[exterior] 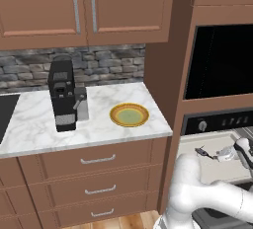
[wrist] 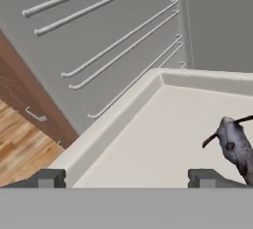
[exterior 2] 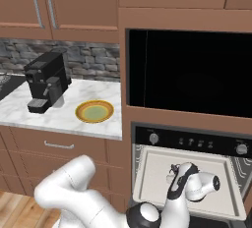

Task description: Take the fish from the oven and place it on the plate on the counter.

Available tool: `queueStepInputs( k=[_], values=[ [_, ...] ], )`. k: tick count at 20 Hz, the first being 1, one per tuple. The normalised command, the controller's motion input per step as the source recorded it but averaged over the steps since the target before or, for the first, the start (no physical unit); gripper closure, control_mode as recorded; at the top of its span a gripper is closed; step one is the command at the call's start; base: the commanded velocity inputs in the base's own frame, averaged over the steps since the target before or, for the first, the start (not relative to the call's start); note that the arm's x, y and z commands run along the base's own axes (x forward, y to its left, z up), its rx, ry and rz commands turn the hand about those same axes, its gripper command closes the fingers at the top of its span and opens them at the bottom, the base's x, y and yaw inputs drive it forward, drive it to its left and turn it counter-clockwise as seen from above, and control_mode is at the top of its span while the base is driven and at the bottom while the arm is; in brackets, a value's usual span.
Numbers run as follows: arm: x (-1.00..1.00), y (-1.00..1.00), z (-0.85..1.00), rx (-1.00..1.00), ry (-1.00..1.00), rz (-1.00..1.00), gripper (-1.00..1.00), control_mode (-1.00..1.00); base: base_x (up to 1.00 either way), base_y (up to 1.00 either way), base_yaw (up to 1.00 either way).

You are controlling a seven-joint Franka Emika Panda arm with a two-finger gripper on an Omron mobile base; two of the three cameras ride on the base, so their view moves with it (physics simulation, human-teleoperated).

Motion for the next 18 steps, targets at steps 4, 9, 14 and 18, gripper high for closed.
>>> queueStepInputs(
  k=[4,9,14,18],
  values=[
    [0.03,0.0,-0.42,0.07,0.03,0.0,-1.0,-1.0,0.0,0.0,0.0],
    [0.12,0.0,-0.46,0.04,0.0,0.0,-1.0,-1.0,0.0,0.0,0.0],
    [0.07,0.0,-0.32,0.0,-0.06,0.0,-1.0,-1.0,0.0,0.0,0.0],
    [0.0,0.0,-0.09,-0.03,-0.21,0.0,-1.0,-1.0,0.0,0.0,0.0]
  ],
)
